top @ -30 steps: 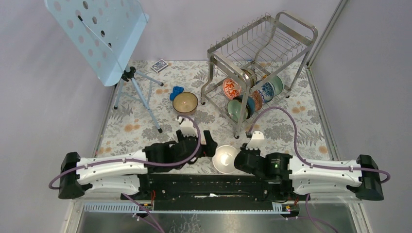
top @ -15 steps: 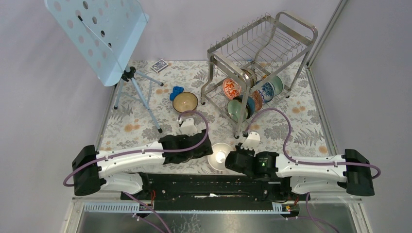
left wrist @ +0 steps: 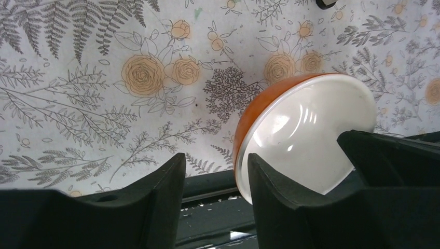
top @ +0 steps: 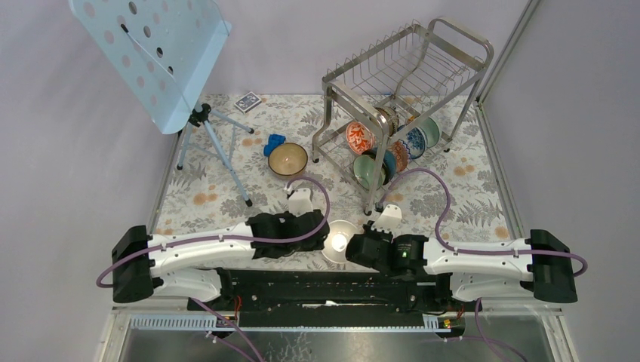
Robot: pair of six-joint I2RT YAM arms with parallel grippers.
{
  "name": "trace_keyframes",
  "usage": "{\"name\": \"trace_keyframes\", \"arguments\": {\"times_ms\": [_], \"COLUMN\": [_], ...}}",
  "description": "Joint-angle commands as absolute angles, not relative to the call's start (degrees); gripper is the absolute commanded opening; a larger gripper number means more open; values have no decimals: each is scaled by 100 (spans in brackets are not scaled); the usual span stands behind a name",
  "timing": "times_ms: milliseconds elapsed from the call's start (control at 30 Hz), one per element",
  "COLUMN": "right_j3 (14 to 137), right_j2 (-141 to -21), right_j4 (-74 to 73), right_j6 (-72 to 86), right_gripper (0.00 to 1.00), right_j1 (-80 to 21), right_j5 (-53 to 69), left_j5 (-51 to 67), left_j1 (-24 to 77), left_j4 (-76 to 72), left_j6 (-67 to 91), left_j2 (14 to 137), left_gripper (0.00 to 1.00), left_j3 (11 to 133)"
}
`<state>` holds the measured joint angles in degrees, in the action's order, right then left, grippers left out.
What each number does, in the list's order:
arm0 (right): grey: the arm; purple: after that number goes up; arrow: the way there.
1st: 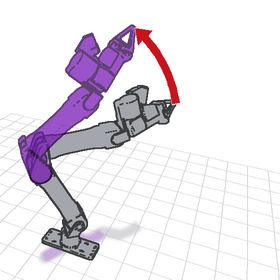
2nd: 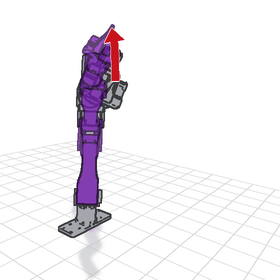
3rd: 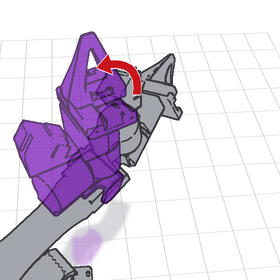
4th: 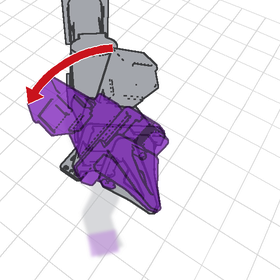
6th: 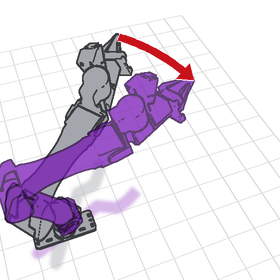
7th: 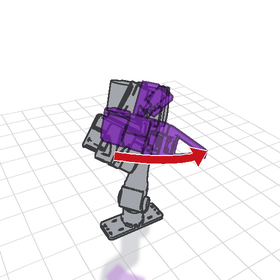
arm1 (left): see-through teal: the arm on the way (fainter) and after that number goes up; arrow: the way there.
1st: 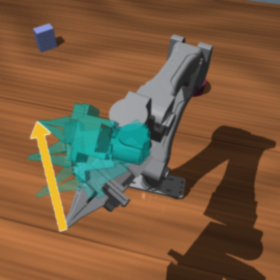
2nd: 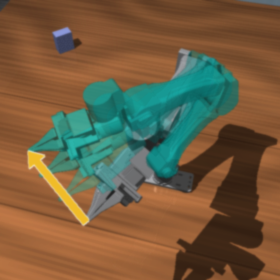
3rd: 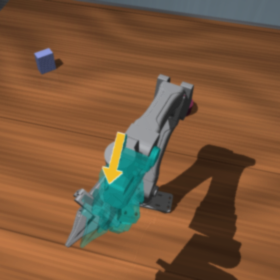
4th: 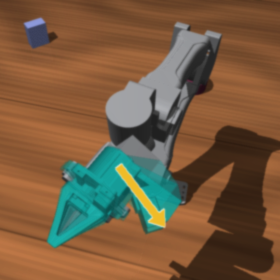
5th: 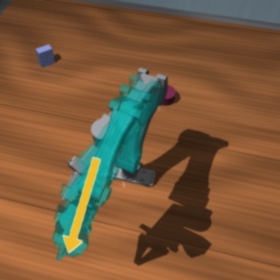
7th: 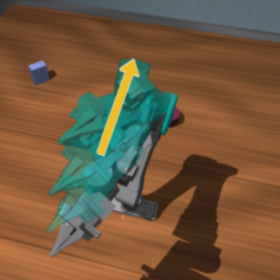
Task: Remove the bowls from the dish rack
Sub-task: Place the bowl at the center of the board.
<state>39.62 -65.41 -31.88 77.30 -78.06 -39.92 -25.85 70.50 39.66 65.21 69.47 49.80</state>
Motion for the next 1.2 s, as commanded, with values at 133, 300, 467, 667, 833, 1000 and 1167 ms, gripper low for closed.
{"name": "trace_keyframes", "arguments": {"times_ms": [133, 300, 467, 667, 833, 1000, 1167], "right_j3": [4261, 4254, 4287, 4307, 4417, 4385, 4213], "right_j2": [-6575, -6574, -6620, -6683, -6749, -6638, -6437], "right_j4": [-2929, -2882, -2822, -2645, -2363, -2268, -2300], "right_j6": [7941, 7903, 7777, 7414, 6554, 6146, 6080], "right_gripper": [0, 0, 0, 0, 11, 70, 90], "right_j1": [-7811, -7813, -7811, -7813, -7808, -7812, -7813], "right_j5": [-4272, -4257, -4199, -4112, -3735, -3525, -3503], "left_j5": [-2574, -2558, -2558, -2571, -2689, -2756, -2771], "left_j1": [7069, 7066, 7069, 7066, 7062, 6945, 6772], "left_j4": [3741, 3675, 3605, 3595, 3594, 3606, 3788], "left_j6": [6311, 6286, 6301, 6284, 6349, 6401, 6488], "left_j2": [7222, 7359, 7374, 7338, 7145, 6918, 6817], "left_gripper": [39, 38, 20, 0, 0, 0, 0], "left_j3": [5098, 5118, 5070, 5026, 4828, 4585, 4488]}}
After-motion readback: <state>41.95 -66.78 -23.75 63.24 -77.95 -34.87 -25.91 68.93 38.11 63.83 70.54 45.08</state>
